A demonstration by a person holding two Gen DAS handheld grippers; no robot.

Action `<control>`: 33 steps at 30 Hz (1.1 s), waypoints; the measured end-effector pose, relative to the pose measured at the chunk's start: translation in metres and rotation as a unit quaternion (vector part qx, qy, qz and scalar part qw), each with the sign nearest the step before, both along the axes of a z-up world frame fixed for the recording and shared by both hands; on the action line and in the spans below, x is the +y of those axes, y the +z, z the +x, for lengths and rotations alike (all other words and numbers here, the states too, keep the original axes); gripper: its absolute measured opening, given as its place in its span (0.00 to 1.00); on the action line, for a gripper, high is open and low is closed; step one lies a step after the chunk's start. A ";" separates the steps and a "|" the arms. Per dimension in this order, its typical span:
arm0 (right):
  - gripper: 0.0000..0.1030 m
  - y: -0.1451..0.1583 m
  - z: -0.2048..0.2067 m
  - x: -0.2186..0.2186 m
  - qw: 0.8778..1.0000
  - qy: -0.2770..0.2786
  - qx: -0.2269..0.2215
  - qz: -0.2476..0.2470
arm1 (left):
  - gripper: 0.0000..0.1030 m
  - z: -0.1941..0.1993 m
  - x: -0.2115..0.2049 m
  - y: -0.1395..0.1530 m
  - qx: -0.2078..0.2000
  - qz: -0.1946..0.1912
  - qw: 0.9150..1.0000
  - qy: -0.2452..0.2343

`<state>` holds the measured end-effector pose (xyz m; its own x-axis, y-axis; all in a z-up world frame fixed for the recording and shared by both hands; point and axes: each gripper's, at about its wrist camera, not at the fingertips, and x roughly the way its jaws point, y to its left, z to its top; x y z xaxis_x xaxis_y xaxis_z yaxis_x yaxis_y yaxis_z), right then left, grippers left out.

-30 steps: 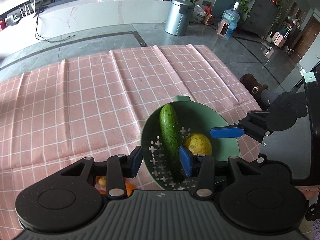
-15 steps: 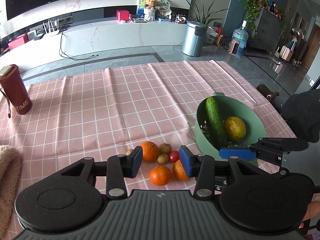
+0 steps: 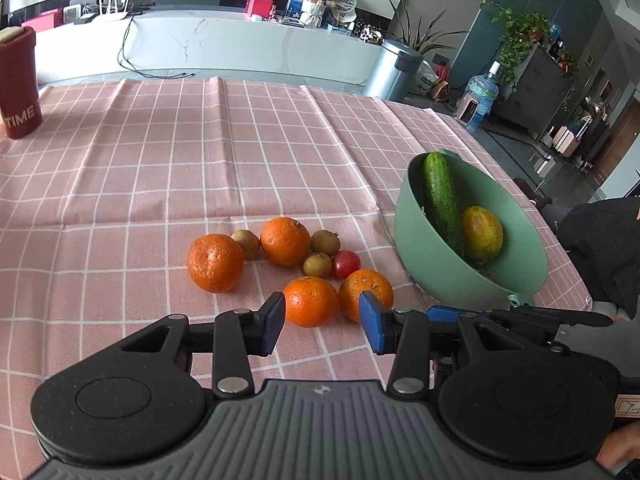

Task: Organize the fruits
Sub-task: 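Grasp an orange with the left gripper while the right gripper grasps another orange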

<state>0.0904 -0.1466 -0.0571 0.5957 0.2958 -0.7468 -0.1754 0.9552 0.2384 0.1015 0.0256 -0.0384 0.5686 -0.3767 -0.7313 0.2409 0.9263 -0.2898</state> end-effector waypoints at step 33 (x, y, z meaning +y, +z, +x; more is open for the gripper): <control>0.43 -0.038 0.041 0.007 0.998 -0.030 0.046 0.020 | 0.45 0.031 0.016 -0.035 0.076 -0.054 0.995 0.023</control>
